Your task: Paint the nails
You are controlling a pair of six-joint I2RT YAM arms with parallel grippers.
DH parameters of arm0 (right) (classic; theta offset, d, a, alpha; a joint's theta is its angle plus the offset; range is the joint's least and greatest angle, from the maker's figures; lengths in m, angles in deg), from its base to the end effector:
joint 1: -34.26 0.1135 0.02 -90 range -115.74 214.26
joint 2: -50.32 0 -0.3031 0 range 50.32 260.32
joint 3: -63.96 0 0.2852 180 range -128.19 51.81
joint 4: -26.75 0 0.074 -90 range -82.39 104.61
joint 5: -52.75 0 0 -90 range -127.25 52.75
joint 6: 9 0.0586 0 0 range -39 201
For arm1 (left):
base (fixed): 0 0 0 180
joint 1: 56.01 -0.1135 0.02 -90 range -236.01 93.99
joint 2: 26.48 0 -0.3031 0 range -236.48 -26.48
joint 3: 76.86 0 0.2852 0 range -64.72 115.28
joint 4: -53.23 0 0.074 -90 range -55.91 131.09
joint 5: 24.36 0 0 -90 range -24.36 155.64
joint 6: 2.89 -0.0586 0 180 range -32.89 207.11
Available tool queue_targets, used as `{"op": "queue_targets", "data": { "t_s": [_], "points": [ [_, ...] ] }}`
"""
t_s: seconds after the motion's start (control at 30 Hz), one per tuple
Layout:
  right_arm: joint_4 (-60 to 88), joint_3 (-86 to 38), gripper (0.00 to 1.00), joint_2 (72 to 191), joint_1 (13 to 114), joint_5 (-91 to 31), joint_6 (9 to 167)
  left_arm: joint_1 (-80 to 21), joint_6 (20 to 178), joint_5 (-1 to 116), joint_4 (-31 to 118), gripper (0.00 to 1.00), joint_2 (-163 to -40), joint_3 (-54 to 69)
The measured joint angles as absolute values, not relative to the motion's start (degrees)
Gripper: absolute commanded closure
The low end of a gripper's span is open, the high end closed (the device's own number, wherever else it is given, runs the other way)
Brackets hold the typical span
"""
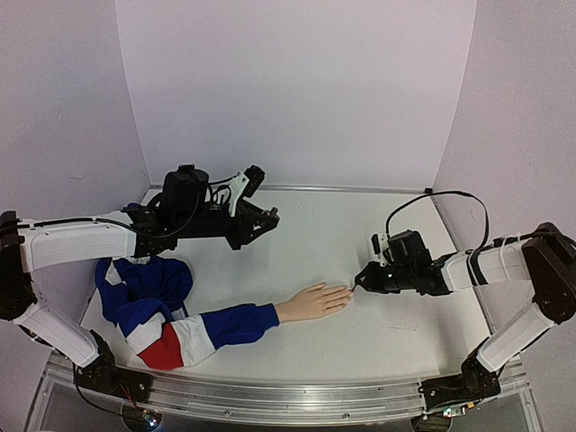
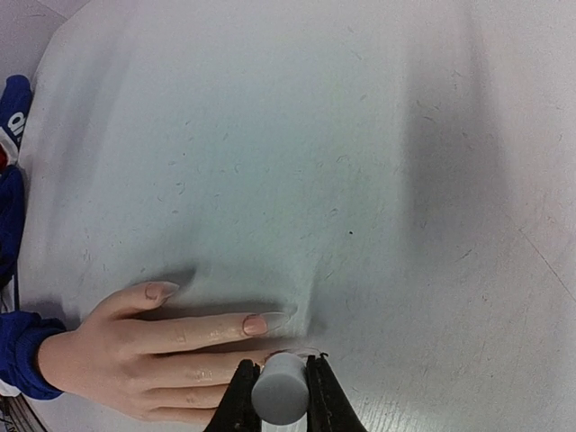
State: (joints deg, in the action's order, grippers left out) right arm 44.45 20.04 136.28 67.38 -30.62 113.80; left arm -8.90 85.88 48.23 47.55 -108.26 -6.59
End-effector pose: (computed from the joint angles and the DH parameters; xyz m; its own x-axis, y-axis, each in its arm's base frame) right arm 0.2735 0.1865 0.1704 -0.6319 0.2302 -0.7401 -0.3433 0.7730 0.5336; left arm 0.2459 -0.2905 0.3182 -0.1819 0.2259 -0.9570 0.8978 0.4352 -0.0679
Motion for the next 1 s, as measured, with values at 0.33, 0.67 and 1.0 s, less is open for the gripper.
{"op": "queue_targets", "data": {
  "t_s": [0.33, 0.67, 1.0],
  "points": [
    [45.7, 20.0, 1.00, 137.5, 67.4, -30.2, 113.8, -8.9, 85.9, 47.9, 47.5, 1.00, -108.3, -6.6],
    [46.1, 20.0, 1.00, 137.8, 67.4, -30.2, 113.9, -8.9, 85.9, 47.8, 47.5, 1.00, -108.3, -6.6],
    [46.3, 20.0, 1.00, 138.5, 67.4, -30.7, 114.5, -8.9, 85.9, 47.8, 47.5, 1.00, -108.3, -6.6]
  ]
}}
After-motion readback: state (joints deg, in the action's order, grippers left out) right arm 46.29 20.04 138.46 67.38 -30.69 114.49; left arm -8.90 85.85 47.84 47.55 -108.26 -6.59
